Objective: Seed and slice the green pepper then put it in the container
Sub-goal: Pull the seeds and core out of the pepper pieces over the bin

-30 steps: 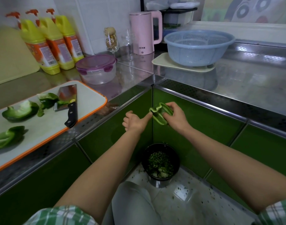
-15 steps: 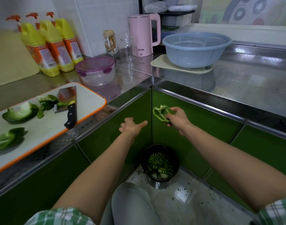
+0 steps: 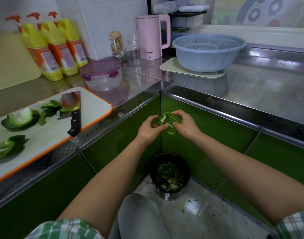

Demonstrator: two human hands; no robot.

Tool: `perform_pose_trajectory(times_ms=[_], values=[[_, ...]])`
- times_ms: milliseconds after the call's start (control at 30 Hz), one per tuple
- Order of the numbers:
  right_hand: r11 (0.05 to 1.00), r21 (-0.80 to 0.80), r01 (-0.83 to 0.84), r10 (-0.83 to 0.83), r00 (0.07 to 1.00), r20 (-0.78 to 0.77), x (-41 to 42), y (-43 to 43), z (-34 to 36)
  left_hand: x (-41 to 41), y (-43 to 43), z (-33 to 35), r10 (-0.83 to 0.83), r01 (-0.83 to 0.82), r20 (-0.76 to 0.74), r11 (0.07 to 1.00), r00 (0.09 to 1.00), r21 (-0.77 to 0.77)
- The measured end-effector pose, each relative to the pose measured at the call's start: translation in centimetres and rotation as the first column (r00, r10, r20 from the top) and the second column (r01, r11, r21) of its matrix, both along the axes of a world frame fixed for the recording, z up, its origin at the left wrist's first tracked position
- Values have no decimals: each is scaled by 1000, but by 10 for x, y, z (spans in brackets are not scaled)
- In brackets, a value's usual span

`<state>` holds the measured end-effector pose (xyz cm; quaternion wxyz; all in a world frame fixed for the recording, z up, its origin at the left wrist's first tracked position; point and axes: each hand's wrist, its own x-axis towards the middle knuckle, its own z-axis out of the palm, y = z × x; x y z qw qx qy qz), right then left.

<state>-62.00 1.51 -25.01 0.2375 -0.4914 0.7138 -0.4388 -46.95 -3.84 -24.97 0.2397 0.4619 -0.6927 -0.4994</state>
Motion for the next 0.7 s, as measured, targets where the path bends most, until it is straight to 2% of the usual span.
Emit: perform_pose_trajectory(times_ms=[100, 200, 367, 467, 567, 633, 700], values=[[989, 37, -140, 139, 989, 44, 4, 1, 0, -1, -1, -1, 44, -44, 6, 999, 999, -10], [990, 30, -139, 138, 990, 32, 3, 3, 1, 2, -2, -1, -4, 5, 29, 999, 1000, -33], [978, 42, -204, 202, 978, 45, 3, 3, 5, 1, -4, 2, 4, -5, 12, 999, 1000, 39], [997, -57, -57, 61, 996, 60, 5, 3, 1, 2, -7, 3, 186, -155, -102, 955, 977, 254], [983, -179, 28, -49, 992, -114, 8, 2, -5, 1, -8, 3, 372, -294, -126, 864, 919, 408], [984, -168, 53, -89, 973, -215, 11, 0, -10, -1, -8, 2, 452, -359, -134, 828, 882, 431], [995, -67, 76, -91, 963, -254, 15, -3, -14, -4, -6, 2, 490, -394, -131, 810, 862, 435]])
